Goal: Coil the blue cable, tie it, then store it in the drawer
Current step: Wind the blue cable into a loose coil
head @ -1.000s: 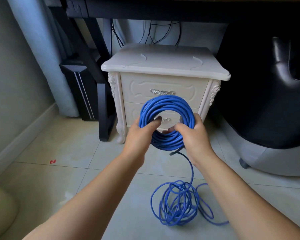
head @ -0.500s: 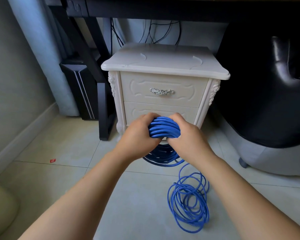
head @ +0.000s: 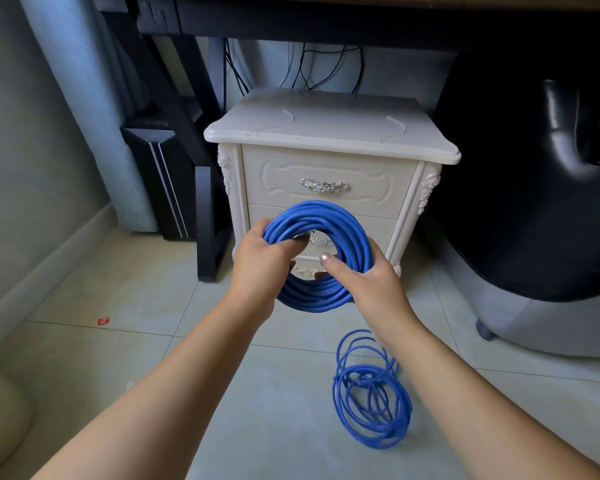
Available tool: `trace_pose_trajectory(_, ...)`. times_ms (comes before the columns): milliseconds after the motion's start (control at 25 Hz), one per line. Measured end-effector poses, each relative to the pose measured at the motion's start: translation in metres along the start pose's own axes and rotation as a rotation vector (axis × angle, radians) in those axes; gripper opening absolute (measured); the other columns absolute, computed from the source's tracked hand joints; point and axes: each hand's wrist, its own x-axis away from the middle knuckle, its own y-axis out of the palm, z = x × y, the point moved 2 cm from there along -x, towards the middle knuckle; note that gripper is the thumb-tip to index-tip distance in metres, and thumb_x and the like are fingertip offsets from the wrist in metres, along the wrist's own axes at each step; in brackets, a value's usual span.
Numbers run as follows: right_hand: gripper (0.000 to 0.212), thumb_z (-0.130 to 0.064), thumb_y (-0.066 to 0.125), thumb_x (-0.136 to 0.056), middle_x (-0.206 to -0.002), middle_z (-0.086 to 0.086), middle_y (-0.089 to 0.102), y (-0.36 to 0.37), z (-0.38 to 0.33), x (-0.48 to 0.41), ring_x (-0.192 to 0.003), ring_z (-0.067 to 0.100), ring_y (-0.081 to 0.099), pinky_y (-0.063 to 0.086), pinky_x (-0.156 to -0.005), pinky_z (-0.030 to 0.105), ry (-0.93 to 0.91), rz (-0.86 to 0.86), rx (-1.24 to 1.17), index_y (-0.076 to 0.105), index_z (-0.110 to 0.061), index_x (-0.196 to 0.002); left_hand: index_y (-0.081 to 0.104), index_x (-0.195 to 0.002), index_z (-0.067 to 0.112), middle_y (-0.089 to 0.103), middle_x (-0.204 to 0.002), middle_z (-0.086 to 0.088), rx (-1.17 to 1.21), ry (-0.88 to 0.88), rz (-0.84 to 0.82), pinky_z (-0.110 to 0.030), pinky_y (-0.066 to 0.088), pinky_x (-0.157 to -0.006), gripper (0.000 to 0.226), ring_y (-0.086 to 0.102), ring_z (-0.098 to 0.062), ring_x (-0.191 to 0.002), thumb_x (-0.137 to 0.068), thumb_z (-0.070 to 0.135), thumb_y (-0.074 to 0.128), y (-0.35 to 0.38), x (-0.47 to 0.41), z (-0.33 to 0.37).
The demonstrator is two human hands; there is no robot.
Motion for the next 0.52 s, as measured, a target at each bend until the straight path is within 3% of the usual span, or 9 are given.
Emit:
trace_pose_trajectory(80,0.039,-0.045,0.073,-0.077,-0.098,0.002,0.074,0.001,0.001,0.001,-0.091,0.014,0.071,0.055,-0.082,0.038,0.042,-0.016,-0.104,0.061,-0.029,-0.109,0.067,-0.102,0.012,0.051,-0.066,0.005,0.082,-0.086,0.011,-0.035,0.046,-0.069,0.017,0.047,-0.014,-0.059,-0.085,0.01,0.069,-0.001,-0.002,-0.001)
trace_pose_trajectory(160,0.04,-0.047,0.073,-0.076,-0.101,0.004,0.073,0.004,0.002,0.001,-0.096,0.018,0.07,0.055,-0.081,0.039,0.075,-0.043,-0.133,0.059,-0.03,-0.11,0.066,-0.099,0.012,0.047,-0.069,0.002,0.228,-0.176,0.032,-0.033,0.046,-0.067,0.014,0.043,-0.014,-0.061,-0.086,0.008,0.067,0.0,-0.003,-0.005)
trace_pose_trajectory(320,0.034,-0.018,0.074,-0.084,-0.078,-0.01,0.071,0.014,0.008,0.005,-0.075,0.009,0.068,0.052,-0.068,0.032,0.1,0.019,-0.121,0.054,-0.026,-0.11,0.062,-0.088,0.016,0.043,-0.064,0.002,0.433,-0.253,0.073,-0.039,0.049,-0.074,0.007,0.044,-0.019,-0.068,-0.088,0.01,0.066,0.01,0.008,-0.011)
trace_pose_trajectory(440,0.029,-0.003,0.067,-0.084,-0.078,0.006,0.068,0.009,0.008,0.002,-0.067,0.022,0.067,0.053,-0.06,0.038,0.189,0.075,-0.202,0.055,-0.019,-0.105,0.063,-0.094,0.017,0.051,-0.067,0.004,0.391,-0.213,-0.024,-0.033,0.045,-0.07,0.011,0.049,-0.014,-0.067,-0.089,0.009,0.066,0.014,0.015,-0.013)
trace_pose_trajectory(520,0.028,0.004,0.064,-0.081,-0.082,0.014,0.062,0.001,0.006,-0.002,-0.068,0.028,0.064,0.052,-0.061,0.042,0.208,0.107,-0.223,0.057,-0.017,-0.099,0.061,-0.095,0.016,0.059,-0.074,0.0,0.156,-0.187,-0.091,-0.034,0.046,-0.074,0.016,0.056,-0.018,-0.075,-0.084,0.014,0.073,0.01,0.013,-0.012)
